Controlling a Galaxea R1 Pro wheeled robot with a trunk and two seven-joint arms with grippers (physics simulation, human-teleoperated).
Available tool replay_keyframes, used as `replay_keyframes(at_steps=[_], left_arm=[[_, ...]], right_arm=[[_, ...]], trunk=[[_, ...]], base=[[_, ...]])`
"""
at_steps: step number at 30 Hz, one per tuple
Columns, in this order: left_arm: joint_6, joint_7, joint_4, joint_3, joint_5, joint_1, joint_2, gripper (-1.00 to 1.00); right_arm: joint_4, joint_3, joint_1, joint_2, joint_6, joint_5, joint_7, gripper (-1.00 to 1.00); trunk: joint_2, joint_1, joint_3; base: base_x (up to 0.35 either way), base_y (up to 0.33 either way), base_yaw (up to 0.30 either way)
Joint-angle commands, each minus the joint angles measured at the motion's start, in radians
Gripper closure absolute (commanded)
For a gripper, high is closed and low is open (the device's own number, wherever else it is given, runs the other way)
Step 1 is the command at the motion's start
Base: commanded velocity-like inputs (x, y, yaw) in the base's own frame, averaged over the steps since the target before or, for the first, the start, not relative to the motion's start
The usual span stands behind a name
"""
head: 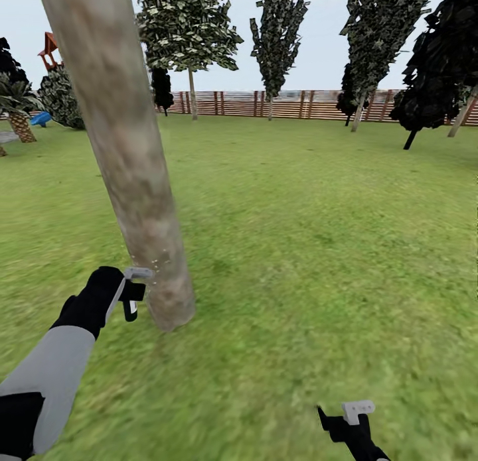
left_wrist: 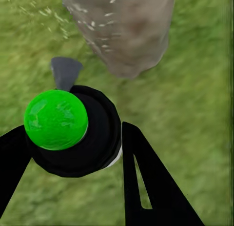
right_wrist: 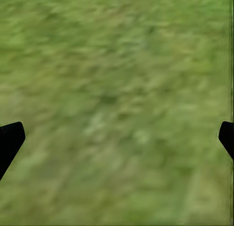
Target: In the garden, pick up the pesticide atomizer on the floor and spray pesticide onto both trees until each tree trunk is fully covered.
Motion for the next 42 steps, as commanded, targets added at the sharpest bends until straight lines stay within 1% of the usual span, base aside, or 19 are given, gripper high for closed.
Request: replay_keyframes(at_steps=[1,11,17,21,25,27,28,29,31,32,33,34,36,37,38,39,40,41,42], left_arm=[[0.004,-0.010,-0.001,0.003,-0.011,-0.001,0.000,1.00],[0.004,-0.010,-0.001,0.005,-0.011,0.002,-0.003,1.00],[0.001,-0.009,-0.001,0.006,-0.011,0.006,-0.006,1.00],[-0.004,-0.008,0.000,0.008,-0.012,0.011,0.004,1.00],[-0.009,-0.007,0.001,0.009,-0.012,0.066,0.009,1.00],[-0.024,-0.007,0.010,0.009,-0.009,0.088,0.019,1.00],[-0.047,-0.006,0.015,0.009,-0.006,0.092,0.018,1.00],[-0.067,-0.005,0.018,0.009,-0.003,0.093,0.012,1.00],[-0.078,-0.005,0.024,0.009,0.000,0.094,0.005,1.00],[-0.084,-0.005,0.043,0.010,-0.002,0.094,-0.005,1.00],[-0.090,-0.005,0.069,0.013,-0.003,0.095,-0.002,1.00],[-0.099,-0.005,0.091,0.025,-0.004,0.096,0.003,1.00],[-0.144,-0.005,0.124,0.065,-0.006,0.116,0.032,1.00],[-0.188,-0.005,0.138,0.086,-0.007,0.131,0.047,1.00],[-0.195,-0.003,0.140,0.086,-0.008,0.133,0.042,1.00],[-0.198,0.004,0.140,0.086,-0.010,0.135,0.027,1.00],[-0.202,0.028,0.140,0.086,-0.011,0.135,-0.005,1.00],[-0.203,0.045,0.139,0.086,-0.011,0.136,-0.018,1.00],[-0.204,0.095,0.139,0.087,-0.008,0.136,-0.037,1.00]], right_arm=[[0.001,0.006,-0.001,0.000,-0.002,-0.011,0.006,-1.00],[0.001,0.006,-0.001,0.000,-0.003,-0.011,0.007,-1.00],[0.001,0.006,-0.001,0.001,-0.002,-0.011,0.007,-1.00],[0.001,0.006,-0.001,0.001,-0.002,-0.011,0.007,-1.00],[0.001,0.006,-0.001,0.001,-0.002,-0.011,0.007,-1.00],[0.001,0.006,-0.001,0.001,-0.002,-0.011,0.007,-1.00],[0.001,0.006,-0.001,0.001,-0.002,-0.011,0.007,-1.00],[0.001,0.006,-0.001,0.001,-0.002,-0.011,0.008,-1.00],[0.001,0.006,-0.001,0.001,-0.002,-0.011,0.007,-1.00],[0.001,0.006,-0.001,0.001,-0.003,-0.011,0.007,-1.00],[0.001,0.006,-0.001,0.001,-0.003,-0.011,0.007,-1.00],[0.001,0.006,-0.001,0.001,-0.003,-0.011,0.007,-1.00],[0.001,0.006,-0.001,0.000,-0.004,-0.011,0.006,-1.00],[0.001,0.006,-0.001,0.000,-0.004,-0.011,0.006,-1.00],[0.001,0.006,-0.001,0.000,-0.004,-0.011,0.006,-1.00],[0.001,0.006,-0.001,0.000,-0.003,-0.011,0.006,-1.00],[0.001,0.006,-0.001,0.000,-0.003,-0.011,0.006,-1.00],[0.001,0.006,-0.001,0.000,-0.003,-0.011,0.006,-1.00],[0.001,0.006,-0.001,0.000,-0.003,-0.011,0.006,-1.00]], trunk=[[0.000,0.000,-0.001],[0.000,0.000,-0.001],[0.000,0.000,-0.001],[0.000,0.000,-0.001],[0.000,0.000,-0.001],[0.000,0.000,-0.001],[0.000,0.000,-0.001],[0.000,0.000,-0.001],[0.000,0.000,-0.001],[0.000,0.000,-0.001],[0.000,0.000,-0.001],[0.000,0.000,-0.001],[0.000,0.000,-0.001],[0.000,0.000,-0.001],[0.000,0.000,-0.001],[0.000,0.000,-0.001],[0.000,0.000,-0.001],[0.000,0.000,-0.001],[0.000,0.000,-0.001]], base=[[0.000,-0.274,0.000],[0.080,-0.275,0.003],[0.118,-0.274,0.241],[0.011,-0.274,0.276],[0.104,-0.220,0.242],[0.130,-0.100,0.063],[0.033,-0.025,0.015],[0.013,-0.010,0.006],[0.007,-0.005,0.003],[0.002,-0.002,0.001],[0.000,0.000,0.000],[0.000,0.000,0.000],[0.000,0.000,0.000],[0.000,0.000,0.000],[0.000,0.000,0.000],[0.000,0.000,0.000],[0.000,0.000,0.000],[0.000,0.000,0.000],[0.000,0.000,0.000]])
